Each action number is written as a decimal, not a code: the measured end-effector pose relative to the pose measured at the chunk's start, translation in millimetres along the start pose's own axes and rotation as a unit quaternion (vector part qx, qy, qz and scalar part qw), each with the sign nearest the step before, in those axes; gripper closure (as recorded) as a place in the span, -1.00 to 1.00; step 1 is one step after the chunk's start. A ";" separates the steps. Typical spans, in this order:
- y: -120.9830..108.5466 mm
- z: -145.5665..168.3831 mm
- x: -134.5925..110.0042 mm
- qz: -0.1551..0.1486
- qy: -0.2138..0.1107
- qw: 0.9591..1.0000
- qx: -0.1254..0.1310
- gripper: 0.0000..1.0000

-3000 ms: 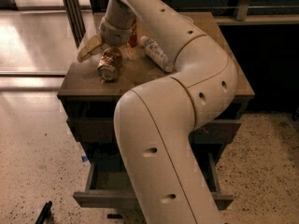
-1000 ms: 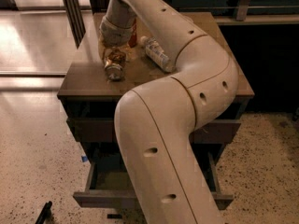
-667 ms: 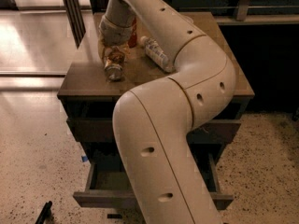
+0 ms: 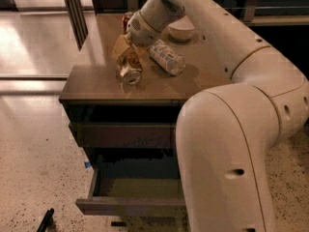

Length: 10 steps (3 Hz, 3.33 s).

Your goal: Place orange can into middle drawer

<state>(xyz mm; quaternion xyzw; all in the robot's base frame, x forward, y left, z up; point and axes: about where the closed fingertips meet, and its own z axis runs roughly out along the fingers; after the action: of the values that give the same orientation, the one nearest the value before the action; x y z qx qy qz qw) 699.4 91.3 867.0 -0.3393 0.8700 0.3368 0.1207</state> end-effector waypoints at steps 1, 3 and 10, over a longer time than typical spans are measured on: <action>9.3 -11.4 41.6 -0.049 -0.038 0.996 -0.059 1.00; 28.0 -18.4 89.9 -0.075 -0.090 0.987 -0.111 1.00; 25.8 10.4 207.7 0.149 -0.193 0.965 -0.099 1.00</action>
Offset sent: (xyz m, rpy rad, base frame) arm -0.1341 -0.0719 -0.0353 0.4228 -0.1063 0.1325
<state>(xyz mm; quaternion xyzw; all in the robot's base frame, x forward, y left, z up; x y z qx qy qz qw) 528.1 6.5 781.2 -0.1444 0.8334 0.4944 0.2005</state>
